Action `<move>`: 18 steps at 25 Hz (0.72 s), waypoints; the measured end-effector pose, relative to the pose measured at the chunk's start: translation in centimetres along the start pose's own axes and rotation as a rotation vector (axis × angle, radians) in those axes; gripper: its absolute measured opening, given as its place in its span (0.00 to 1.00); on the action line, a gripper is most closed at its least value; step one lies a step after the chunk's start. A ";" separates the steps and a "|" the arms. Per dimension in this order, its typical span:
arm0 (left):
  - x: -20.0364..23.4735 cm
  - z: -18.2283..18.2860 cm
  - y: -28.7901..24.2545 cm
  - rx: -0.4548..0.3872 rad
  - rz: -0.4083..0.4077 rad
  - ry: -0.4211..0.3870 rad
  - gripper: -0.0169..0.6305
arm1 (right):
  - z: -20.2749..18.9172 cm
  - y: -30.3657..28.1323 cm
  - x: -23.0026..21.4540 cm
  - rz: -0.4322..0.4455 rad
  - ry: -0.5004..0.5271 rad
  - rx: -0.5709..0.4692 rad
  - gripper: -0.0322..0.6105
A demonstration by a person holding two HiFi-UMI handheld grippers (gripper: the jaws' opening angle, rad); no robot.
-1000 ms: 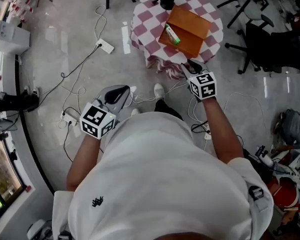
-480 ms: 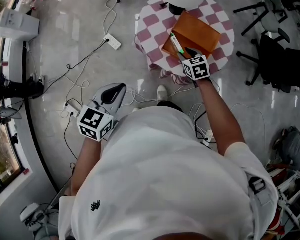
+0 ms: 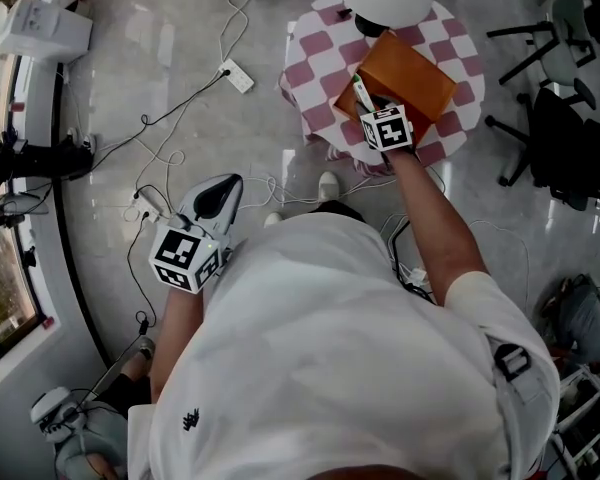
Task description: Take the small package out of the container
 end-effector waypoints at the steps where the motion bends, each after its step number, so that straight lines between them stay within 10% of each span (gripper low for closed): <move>1: 0.1 -0.1 0.0 0.001 0.004 0.003 0.12 | 0.0 -0.3 0.0 -0.002 0.002 0.005 0.27; 18: 1.5 -0.2 1.5 -0.010 -0.040 -0.065 0.12 | 0.0 2.1 -0.1 -0.070 -0.044 -0.007 0.20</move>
Point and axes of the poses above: the fingertips, and each gripper's own axes: y backward along the fingers, x to its left, z out of its top, the point moved 3 cm from there along y, backward along the fingers, and after that the axes turned 12 degrees about x, right-handed, at the moved point
